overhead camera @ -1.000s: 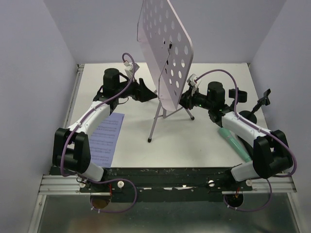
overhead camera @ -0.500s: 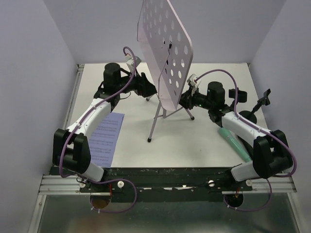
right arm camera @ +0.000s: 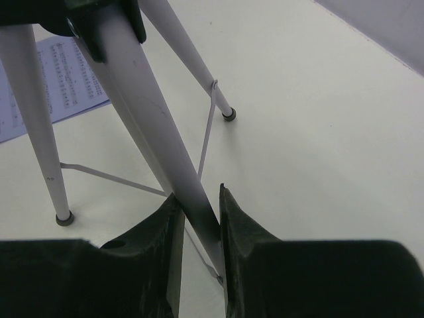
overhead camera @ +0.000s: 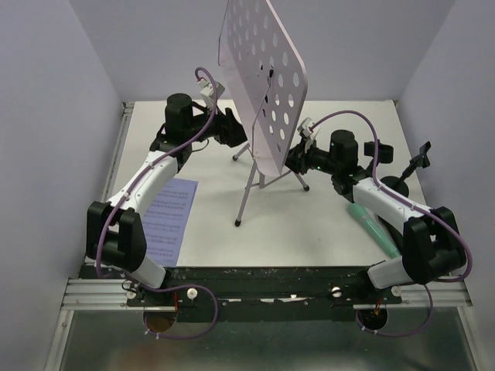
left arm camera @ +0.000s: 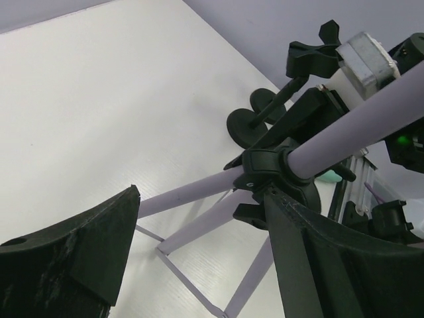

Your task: Pack up the instrument practice props

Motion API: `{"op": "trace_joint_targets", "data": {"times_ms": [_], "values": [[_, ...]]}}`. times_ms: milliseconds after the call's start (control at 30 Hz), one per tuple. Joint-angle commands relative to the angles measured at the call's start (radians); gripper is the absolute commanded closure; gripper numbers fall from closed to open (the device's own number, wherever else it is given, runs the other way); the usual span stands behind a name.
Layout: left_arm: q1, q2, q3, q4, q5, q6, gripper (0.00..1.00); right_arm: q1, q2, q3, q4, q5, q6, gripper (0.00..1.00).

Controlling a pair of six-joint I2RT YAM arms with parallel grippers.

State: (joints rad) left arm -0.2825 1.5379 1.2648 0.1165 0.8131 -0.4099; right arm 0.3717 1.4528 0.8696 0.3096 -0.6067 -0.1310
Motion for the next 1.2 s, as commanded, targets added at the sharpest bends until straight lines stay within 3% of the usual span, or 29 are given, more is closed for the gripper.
{"op": "trace_joint_targets", "data": {"times_ms": [0, 367, 1167], "values": [[0.009, 0.033, 0.025, -0.040, -0.061, 0.026, 0.15, -0.002, 0.073, -0.058, -0.247, 0.064, 0.051, 0.97], [0.025, 0.042, 0.016, -0.067, -0.071, 0.043, 0.14, -0.002, 0.075, -0.058, -0.248, 0.064, 0.054, 0.97], [0.025, -0.048, -0.048, -0.026, 0.124, 0.056, 0.15, -0.002, 0.070, -0.064, -0.244, 0.062, 0.051, 0.97]]}}
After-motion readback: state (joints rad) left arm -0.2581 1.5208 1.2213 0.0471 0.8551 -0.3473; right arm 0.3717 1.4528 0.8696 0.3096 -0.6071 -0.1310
